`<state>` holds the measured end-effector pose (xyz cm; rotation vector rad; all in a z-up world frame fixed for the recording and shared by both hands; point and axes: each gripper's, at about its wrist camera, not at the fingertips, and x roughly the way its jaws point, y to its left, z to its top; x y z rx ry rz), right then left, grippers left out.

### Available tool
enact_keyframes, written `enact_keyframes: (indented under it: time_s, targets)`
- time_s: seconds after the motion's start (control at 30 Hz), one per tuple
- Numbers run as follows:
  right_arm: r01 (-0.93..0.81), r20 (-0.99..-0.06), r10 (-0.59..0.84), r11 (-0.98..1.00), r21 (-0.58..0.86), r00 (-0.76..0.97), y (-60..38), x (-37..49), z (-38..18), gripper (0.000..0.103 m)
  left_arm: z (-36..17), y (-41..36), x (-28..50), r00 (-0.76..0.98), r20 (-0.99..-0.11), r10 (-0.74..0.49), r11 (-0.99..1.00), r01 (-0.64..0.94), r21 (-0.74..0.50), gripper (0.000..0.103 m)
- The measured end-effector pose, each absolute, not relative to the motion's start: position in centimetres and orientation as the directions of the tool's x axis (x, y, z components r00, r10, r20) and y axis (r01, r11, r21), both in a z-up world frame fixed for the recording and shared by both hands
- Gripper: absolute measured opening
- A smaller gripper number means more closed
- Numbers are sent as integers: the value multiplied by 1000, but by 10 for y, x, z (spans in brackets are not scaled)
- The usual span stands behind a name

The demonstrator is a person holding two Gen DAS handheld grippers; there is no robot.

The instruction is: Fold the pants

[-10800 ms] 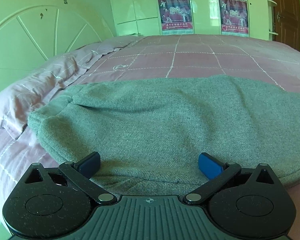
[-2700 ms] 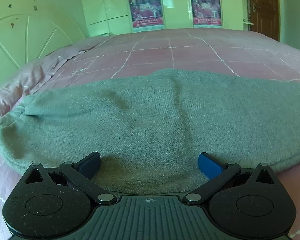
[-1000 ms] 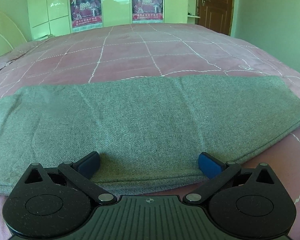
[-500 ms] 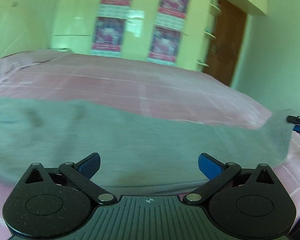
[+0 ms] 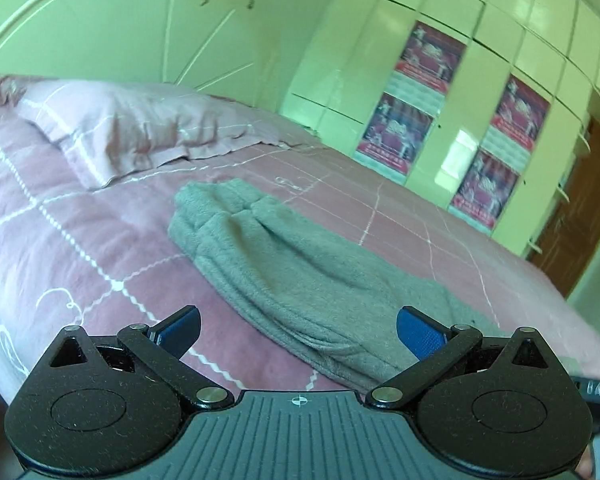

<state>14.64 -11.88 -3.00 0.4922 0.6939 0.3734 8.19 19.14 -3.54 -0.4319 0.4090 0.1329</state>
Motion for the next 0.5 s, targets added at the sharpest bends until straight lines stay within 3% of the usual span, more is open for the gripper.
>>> enact_keyframes:
  time_s: [0.1, 0.23, 0.3, 0.33, 0.37, 0.5]
  targets:
    - [-145, -446, 500, 770, 622, 742, -147, 134, -17, 37, -46, 193, 89, 910, -414, 32, 899, -207, -386, 103]
    - [-147, -389, 439, 794, 589, 810, -171, 125, -1, 36, -50, 187, 89, 906, -423, 6, 916, -175, -361, 103]
    - [-55, -482, 356, 845, 532, 801, -172, 140, -9, 39, -51, 181, 93, 905, -426, -4, 925, -158, -345, 103]
    - [-3, -590, 360, 855, 519, 723, -168, 159, -27, 40, -48, 177, 88, 907, -421, -9, 932, -145, -333, 103]
    - [-5, -618, 386, 851, 526, 685, -168, 165, -33, 40, -47, 175, 89, 908, -418, -16, 937, -132, -324, 103]
    - [-28, -463, 395, 784, 620, 794, -199, 144, -10, 38, -38, 163, 80, 912, -405, -61, 951, -70, -300, 103]
